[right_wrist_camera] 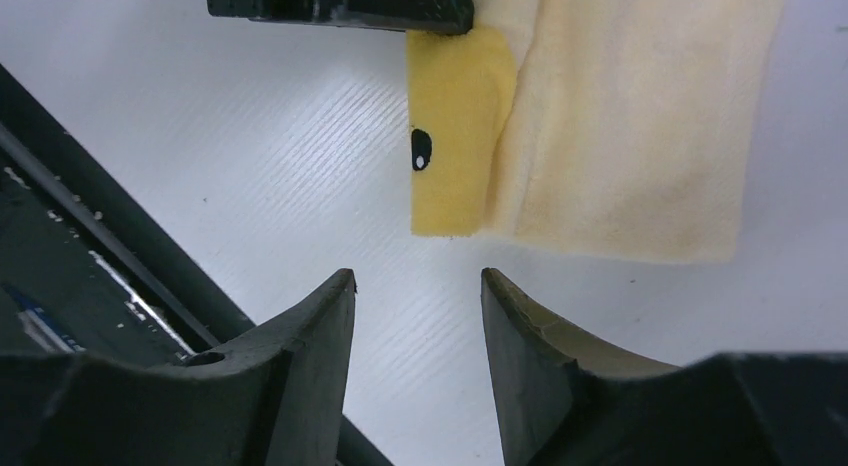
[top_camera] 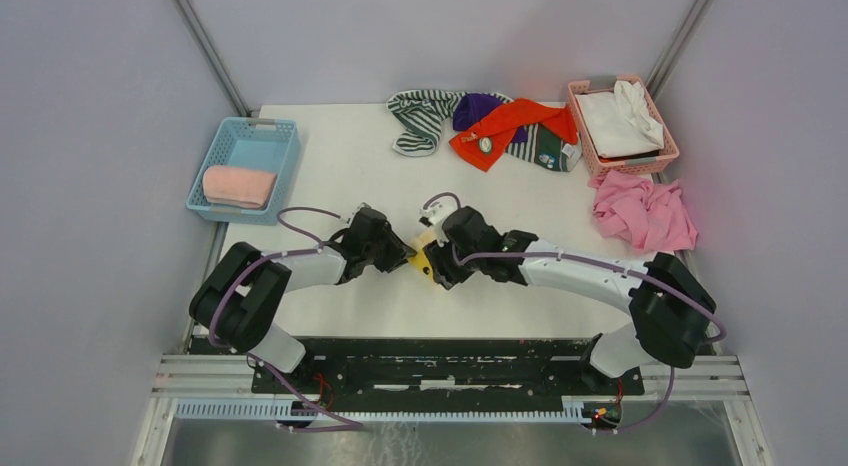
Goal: Roll the towels
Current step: Roll the towel at the center of the board.
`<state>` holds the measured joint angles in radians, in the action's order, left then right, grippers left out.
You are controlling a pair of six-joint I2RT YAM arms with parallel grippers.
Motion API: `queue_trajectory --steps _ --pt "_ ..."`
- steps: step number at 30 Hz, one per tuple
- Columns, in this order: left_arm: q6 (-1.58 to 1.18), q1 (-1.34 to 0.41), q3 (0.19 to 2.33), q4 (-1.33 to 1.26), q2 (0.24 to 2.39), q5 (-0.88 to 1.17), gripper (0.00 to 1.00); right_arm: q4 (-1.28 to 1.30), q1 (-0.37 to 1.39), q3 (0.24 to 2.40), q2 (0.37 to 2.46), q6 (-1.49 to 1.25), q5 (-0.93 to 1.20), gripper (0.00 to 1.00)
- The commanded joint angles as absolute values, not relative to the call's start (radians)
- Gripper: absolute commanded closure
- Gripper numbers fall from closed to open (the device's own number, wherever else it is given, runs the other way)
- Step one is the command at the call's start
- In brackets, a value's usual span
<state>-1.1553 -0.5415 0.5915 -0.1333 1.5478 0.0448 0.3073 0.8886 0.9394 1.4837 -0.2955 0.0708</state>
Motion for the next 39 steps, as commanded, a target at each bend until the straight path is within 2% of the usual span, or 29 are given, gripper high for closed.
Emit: queue_trajectory --steps 1,10,20,24,32,39 --pt "-1.146 -0.547 0.569 0.051 1.556 -0.061 0.65 0.272 0.998 0.996 1.498 -0.141 -0.232 0.44" --pt "-1.153 -0.551 0.562 0.062 1.529 -0.075 0.65 0.117 1.166 1.035 1.677 0.002 -0.404 0.47" --pt "-1.155 -0.553 0.548 0.062 1.518 -0.078 0.65 0.171 1.196 1.043 1.849 0.0 -0.586 0.53" --pt "-1.154 -0.551 0.549 0.061 1.526 -0.08 0.65 0.168 1.199 0.999 1.826 -0.005 -0.623 0.53" --pt "-1.145 -0.552 0.553 0.066 1.536 -0.08 0.65 0.145 1.199 0.995 1.76 0.045 -0.537 0.53" --pt "-1.143 -0.552 0.556 0.074 1.53 -0.086 0.65 0.117 1.194 0.984 1.635 0.07 -0.443 0.46"
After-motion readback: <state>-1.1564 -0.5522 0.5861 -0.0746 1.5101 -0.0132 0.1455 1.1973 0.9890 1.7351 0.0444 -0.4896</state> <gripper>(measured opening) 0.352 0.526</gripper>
